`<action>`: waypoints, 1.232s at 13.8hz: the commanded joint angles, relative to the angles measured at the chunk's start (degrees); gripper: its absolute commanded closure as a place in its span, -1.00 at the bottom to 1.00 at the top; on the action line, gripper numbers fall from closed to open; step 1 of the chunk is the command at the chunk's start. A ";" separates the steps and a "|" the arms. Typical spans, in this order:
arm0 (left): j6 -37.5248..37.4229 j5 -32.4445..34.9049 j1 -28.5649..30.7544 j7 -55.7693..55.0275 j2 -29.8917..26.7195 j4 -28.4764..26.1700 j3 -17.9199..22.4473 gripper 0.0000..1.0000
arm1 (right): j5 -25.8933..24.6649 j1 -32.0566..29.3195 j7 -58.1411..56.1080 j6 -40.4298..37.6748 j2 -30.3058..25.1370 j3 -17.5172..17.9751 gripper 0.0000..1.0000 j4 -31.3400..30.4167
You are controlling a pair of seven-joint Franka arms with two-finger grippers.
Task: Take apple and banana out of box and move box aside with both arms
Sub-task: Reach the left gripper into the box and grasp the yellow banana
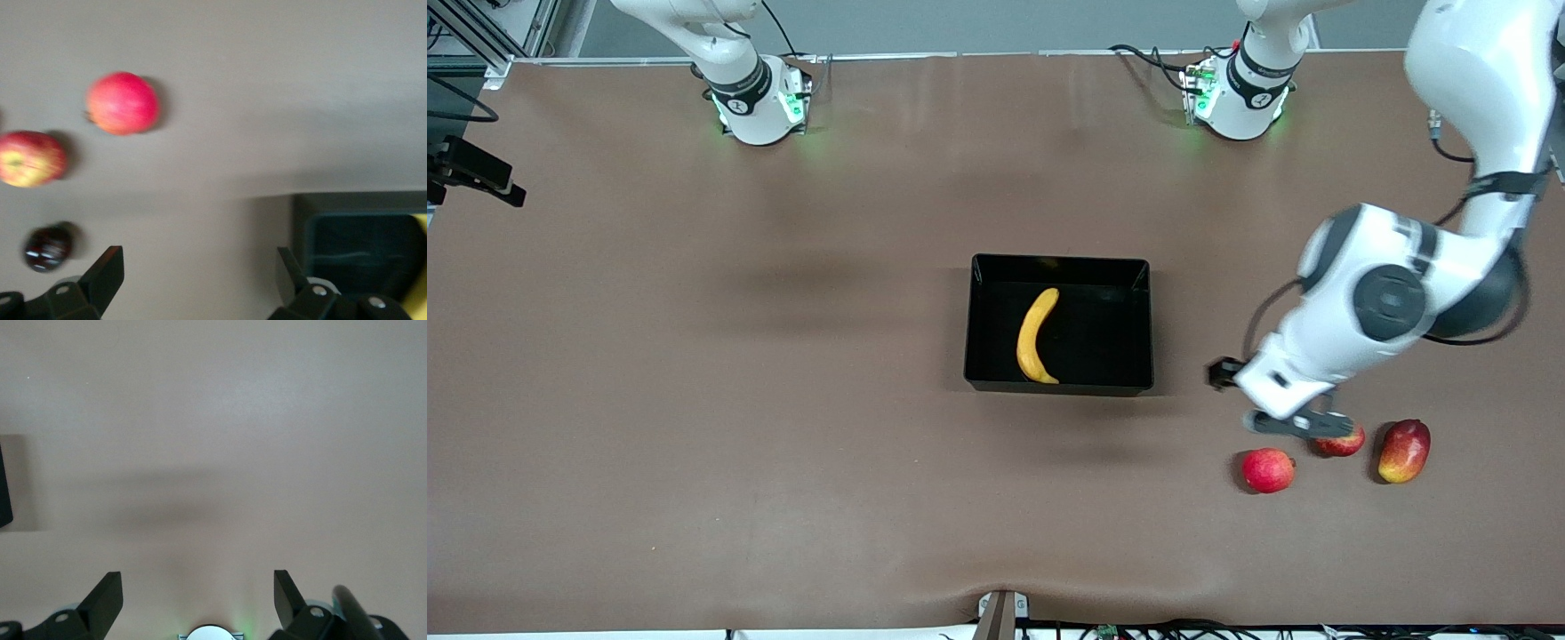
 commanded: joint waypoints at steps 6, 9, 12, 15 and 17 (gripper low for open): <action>6.83 0.17 -16.09 -17.04 6.61 0.06 -0.02 -1.00 | -0.08 -0.91 -0.38 -0.44 0.37 0.46 -1.00 0.70; 11.30 2.10 -20.14 -20.03 9.25 -0.02 0.86 -1.00 | -0.08 -0.91 -0.38 -0.44 0.37 0.46 -1.00 0.70; 15.97 3.50 -24.45 -23.28 12.24 -0.29 3.31 -1.00 | -0.08 -0.99 -0.38 -0.44 0.37 0.46 -1.00 0.70; 19.23 4.03 -29.10 -23.82 14.61 -0.46 7.35 -1.00 | -0.08 -0.99 -0.38 -0.44 0.37 0.46 -1.00 0.70; 22.38 3.95 -31.48 -23.82 16.72 -0.38 9.82 -1.00 | -0.08 -0.99 -0.38 -0.44 0.37 0.46 -1.00 0.70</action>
